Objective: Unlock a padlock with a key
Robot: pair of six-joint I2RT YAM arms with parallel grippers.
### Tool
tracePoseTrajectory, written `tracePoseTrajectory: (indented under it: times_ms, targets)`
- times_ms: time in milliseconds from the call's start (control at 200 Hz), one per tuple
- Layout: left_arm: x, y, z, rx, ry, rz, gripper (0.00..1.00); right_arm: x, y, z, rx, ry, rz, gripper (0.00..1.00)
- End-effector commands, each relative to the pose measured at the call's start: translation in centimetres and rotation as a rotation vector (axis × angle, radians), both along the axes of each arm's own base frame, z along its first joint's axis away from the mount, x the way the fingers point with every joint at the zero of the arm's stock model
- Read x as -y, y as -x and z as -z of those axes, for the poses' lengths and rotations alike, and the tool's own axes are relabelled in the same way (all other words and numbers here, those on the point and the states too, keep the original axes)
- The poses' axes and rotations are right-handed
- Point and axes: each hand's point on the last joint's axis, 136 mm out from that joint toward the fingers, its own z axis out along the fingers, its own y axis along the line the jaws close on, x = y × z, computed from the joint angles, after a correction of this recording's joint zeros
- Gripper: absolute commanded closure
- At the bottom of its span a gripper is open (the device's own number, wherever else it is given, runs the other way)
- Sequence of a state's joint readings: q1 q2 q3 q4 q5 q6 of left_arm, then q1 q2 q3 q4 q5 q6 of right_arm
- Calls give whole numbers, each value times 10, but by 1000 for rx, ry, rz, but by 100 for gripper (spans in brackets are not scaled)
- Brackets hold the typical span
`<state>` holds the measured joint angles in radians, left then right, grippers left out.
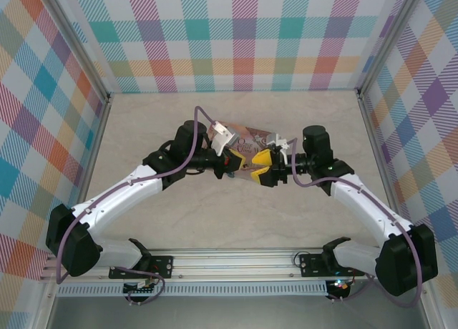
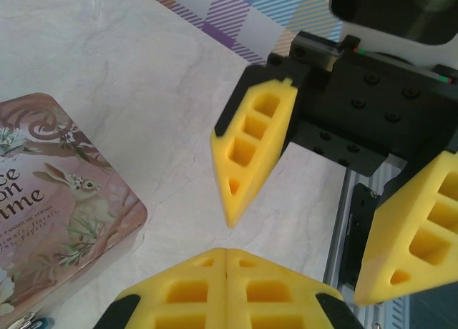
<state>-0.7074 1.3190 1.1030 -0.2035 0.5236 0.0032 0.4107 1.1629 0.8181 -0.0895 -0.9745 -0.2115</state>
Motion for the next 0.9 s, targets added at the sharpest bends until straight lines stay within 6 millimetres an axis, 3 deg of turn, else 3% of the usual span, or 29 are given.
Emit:
tracePoseTrajectory:
  times_ms: [0, 225, 385, 490, 715, 895]
  targets:
    - [5, 10, -18, 62, 46, 50, 100, -9, 8, -17, 25, -48, -77, 44]
    - [6, 10, -18, 61, 51, 54, 100, -15, 7, -10, 7, -37, -87, 56]
    - [6, 10, -18, 60, 51, 52, 100, -16, 6, -9, 8, -34, -88, 78]
    - [6, 10, -18, 59, 52, 54, 100, -16, 5, -7, 9, -27, -82, 86]
    - [6, 11, -19, 60, 55, 60, 100, -15, 1, -7, 20, -20, -55, 94]
    - [6, 12, -19, 59, 55, 66, 100, -16, -1, -9, 24, -23, -47, 94]
